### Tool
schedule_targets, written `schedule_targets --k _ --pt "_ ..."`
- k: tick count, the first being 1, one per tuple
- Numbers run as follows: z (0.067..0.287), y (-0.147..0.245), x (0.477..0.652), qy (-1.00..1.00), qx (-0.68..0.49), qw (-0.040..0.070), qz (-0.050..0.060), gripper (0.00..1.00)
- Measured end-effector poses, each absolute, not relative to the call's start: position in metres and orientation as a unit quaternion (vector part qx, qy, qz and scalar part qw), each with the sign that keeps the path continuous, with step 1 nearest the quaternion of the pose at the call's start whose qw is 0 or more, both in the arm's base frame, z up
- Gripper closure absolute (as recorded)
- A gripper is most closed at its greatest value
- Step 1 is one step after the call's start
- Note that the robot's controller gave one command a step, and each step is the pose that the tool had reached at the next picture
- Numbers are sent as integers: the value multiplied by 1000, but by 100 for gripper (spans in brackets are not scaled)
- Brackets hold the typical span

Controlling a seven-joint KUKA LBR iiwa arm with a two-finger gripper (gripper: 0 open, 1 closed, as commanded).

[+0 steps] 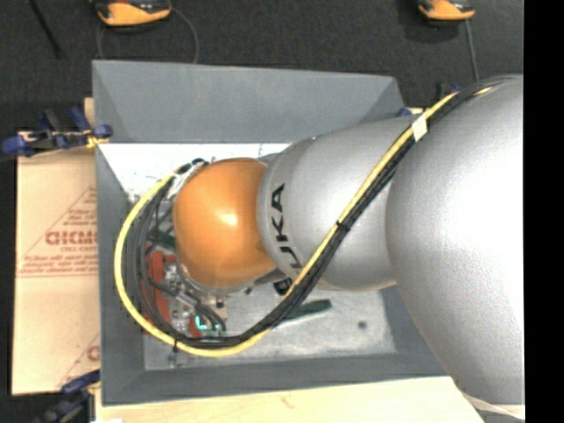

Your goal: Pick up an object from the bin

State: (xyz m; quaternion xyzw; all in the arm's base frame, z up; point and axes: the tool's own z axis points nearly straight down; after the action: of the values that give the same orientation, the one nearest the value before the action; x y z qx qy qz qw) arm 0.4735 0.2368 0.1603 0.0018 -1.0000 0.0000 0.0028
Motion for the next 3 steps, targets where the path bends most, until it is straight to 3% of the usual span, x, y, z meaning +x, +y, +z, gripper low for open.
schedule_targets --k 1,2,3 --pt "76 162 533 -999 -53 1 2 0" --pt "87 112 548 -996 -94 -2 0 0" --pt "124 37 558 -991 -133 -4 1 0"
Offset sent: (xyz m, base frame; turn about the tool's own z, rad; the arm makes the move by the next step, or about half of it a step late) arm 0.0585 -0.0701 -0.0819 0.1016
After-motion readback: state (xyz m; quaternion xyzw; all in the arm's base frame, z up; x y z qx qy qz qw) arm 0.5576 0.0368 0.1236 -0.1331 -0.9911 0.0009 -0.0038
